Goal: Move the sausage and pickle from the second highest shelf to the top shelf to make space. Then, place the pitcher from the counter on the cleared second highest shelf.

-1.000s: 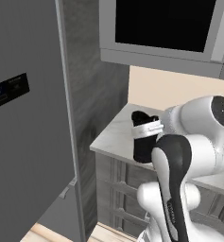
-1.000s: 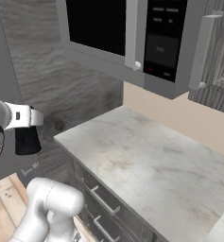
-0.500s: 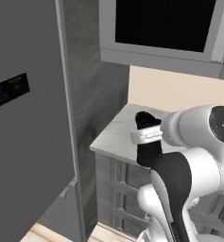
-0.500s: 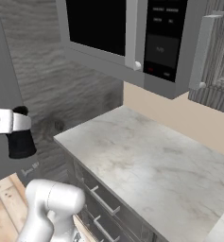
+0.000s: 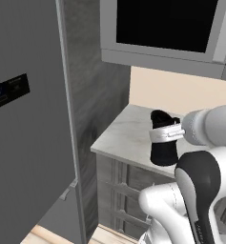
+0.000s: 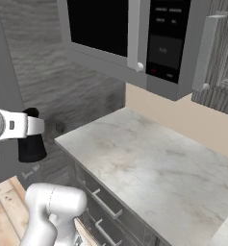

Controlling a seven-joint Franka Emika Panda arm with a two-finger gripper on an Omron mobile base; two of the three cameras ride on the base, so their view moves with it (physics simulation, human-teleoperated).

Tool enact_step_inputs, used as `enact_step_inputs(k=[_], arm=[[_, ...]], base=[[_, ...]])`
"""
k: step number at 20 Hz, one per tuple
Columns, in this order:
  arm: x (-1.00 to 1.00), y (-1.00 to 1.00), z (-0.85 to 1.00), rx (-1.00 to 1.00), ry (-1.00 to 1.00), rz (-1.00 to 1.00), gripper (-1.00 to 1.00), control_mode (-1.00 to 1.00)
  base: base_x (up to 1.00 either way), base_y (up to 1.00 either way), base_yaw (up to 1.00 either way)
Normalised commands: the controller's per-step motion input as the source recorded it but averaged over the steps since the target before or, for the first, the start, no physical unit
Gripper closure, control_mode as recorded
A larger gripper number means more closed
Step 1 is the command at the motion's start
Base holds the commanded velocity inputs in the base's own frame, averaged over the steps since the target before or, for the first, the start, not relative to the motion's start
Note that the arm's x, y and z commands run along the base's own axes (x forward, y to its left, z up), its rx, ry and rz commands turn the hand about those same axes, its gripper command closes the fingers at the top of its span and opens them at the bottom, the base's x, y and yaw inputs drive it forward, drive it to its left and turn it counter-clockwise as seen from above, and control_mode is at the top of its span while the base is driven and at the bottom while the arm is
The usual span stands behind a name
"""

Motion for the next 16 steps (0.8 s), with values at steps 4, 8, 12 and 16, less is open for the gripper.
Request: enact_step_inputs(k=[4, 8, 12, 16], arm=[[0.00, 0.00, 0.00, 0.00, 0.00, 0.00, 1.00, -1.00], [0.00, 0.00, 0.00, 0.00, -0.02, 0.00, 1.00, -1.00], [0.00, 0.00, 0.00, 0.00, 0.00, 0.00, 1.00, -1.00], [0.00, 0.00, 0.00, 0.00, 0.00, 0.00, 1.00, 1.00]], base=[[0.00, 0.00, 0.00], [0.00, 0.00, 0.00], [0.00, 0.00, 0.00], [-0.11, 0.07, 0.05]])
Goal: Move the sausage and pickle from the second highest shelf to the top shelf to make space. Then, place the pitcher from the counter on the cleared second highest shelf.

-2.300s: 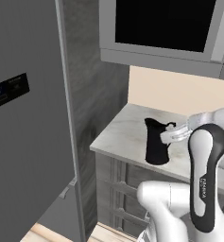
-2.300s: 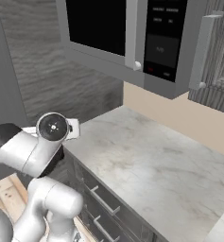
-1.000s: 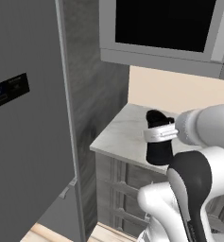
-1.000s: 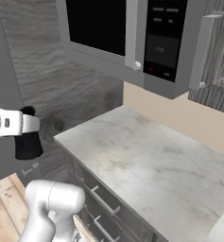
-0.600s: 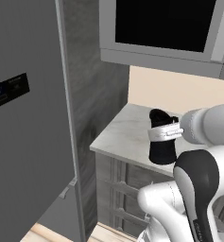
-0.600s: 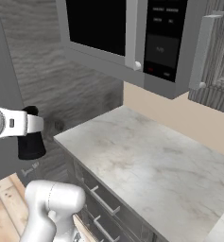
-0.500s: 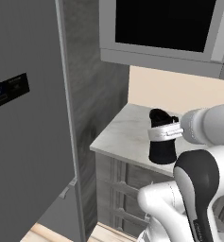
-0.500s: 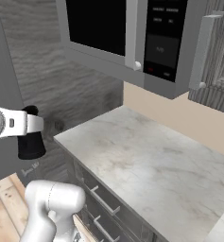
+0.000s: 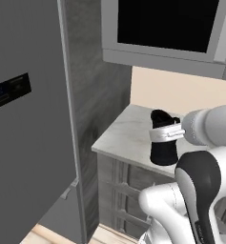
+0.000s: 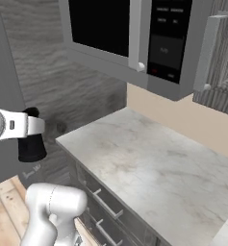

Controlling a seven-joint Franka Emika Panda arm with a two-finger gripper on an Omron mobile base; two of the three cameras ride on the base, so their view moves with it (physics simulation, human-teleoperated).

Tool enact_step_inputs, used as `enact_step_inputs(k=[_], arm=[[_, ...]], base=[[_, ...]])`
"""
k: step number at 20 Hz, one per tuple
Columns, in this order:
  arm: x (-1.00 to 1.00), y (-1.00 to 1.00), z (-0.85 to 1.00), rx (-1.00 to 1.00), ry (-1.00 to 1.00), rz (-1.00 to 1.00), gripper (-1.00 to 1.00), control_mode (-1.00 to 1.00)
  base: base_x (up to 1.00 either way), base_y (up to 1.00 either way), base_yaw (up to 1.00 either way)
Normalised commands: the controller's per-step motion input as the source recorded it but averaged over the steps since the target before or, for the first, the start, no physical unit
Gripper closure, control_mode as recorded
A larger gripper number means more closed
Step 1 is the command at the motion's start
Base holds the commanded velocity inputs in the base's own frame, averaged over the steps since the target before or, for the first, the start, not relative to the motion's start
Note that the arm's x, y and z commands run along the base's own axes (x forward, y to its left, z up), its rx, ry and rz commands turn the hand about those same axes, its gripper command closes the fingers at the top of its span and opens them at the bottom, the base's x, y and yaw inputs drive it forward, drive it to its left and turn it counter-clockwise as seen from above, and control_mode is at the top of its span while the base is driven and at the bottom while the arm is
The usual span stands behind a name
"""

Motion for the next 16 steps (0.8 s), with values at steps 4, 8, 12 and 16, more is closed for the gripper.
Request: enact_step_inputs(k=[4, 8, 12, 16], arm=[[0.00, 0.00, 0.00, 0.00, 0.00, 0.00, 1.00, 1.00], [0.00, 0.00, 0.00, 0.00, 0.00, 0.00, 1.00, 1.00], [0.00, 0.00, 0.00, 0.00, 0.00, 0.00, 1.00, 1.00], [0.00, 0.00, 0.00, 0.00, 0.00, 0.00, 1.00, 1.00]], base=[[-0.28, 0.57, 0.29], [-0.33, 0.79, 0.40], [-0.39, 0.84, 0.46], [-0.30, 0.96, 0.48]])
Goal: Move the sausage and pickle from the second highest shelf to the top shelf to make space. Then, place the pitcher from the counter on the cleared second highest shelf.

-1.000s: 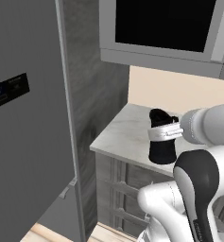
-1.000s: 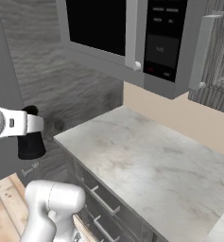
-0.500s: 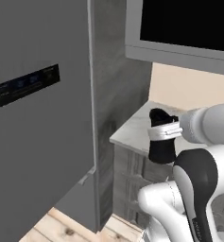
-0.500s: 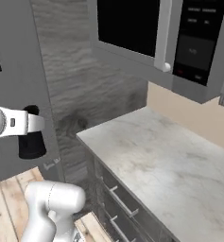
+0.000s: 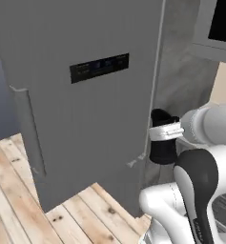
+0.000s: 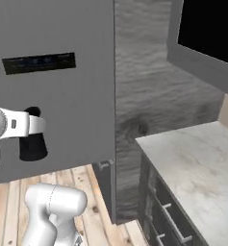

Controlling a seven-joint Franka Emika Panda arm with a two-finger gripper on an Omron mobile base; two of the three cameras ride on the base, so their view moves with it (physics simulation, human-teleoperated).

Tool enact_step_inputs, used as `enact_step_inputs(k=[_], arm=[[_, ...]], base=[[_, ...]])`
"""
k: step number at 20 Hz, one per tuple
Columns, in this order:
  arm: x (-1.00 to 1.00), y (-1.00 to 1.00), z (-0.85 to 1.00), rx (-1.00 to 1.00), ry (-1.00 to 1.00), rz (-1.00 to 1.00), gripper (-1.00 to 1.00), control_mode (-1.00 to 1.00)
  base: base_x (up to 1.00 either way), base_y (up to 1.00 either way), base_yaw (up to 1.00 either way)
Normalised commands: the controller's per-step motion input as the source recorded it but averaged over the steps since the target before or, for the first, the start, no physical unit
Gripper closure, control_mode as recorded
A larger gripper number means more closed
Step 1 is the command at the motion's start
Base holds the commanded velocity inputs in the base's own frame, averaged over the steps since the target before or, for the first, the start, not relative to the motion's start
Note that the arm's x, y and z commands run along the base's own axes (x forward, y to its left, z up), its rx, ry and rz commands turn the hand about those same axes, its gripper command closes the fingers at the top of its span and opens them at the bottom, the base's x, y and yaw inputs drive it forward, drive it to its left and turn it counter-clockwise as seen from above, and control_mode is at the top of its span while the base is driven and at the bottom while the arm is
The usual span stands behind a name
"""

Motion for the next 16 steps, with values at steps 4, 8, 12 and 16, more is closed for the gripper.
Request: enact_step_inputs(k=[4, 8, 12, 16], arm=[[0.00, 0.00, 0.00, 0.00, 0.00, 0.00, 1.00, 1.00], [0.00, 0.00, 0.00, 0.00, 0.00, 0.00, 1.00, 1.00], [0.00, 0.00, 0.00, 0.00, 0.00, 0.00, 1.00, 1.00], [0.00, 0.00, 0.00, 0.00, 0.00, 0.00, 1.00, 1.00]], base=[[-0.21, 1.00, 0.48], [-0.06, 1.00, 0.44], [0.00, 1.00, 0.40], [0.12, 1.00, 0.27]])
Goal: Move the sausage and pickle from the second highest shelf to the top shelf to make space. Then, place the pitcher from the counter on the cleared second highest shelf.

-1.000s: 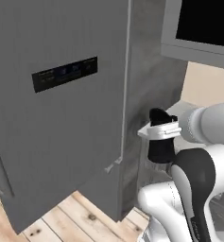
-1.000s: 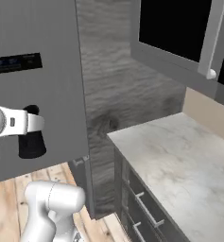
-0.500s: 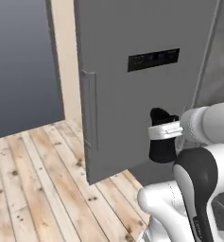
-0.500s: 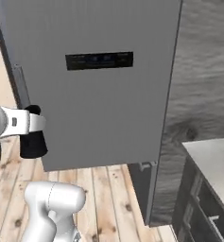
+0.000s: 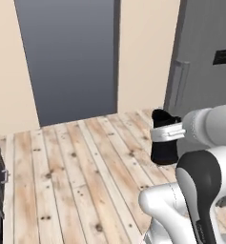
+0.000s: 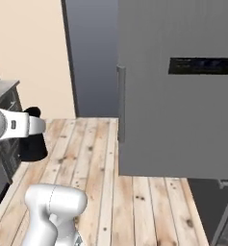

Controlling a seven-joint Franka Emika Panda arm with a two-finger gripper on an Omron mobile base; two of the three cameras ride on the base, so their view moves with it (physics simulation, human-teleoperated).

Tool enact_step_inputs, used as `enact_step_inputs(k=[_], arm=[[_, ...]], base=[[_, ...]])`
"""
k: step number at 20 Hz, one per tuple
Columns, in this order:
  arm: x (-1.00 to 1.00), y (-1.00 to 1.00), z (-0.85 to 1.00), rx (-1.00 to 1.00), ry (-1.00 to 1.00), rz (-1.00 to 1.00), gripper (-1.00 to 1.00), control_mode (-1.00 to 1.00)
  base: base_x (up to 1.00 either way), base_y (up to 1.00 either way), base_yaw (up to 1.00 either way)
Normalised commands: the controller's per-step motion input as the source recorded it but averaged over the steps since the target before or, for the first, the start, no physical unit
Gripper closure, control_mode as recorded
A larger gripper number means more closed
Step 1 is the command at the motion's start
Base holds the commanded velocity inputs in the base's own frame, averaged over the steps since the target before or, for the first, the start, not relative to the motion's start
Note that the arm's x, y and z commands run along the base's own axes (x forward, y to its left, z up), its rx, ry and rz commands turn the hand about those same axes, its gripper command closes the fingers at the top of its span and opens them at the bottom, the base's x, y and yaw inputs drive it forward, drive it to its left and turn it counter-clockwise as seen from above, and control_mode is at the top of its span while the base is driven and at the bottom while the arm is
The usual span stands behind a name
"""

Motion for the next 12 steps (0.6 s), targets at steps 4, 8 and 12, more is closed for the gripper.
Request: enact_step_inputs(k=[4, 8, 12], arm=[[0.00, 0.00, 0.00, 0.00, 0.00, 0.00, 1.00, 1.00], [0.00, 0.00, 0.00, 0.00, 0.00, 0.00, 1.00, 1.00], [0.00, 0.00, 0.00, 0.00, 0.00, 0.00, 1.00, 1.00]], base=[[0.44, 0.76, 0.09], [0.49, 0.22, -0.03], [0.51, 0.08, -0.16]])
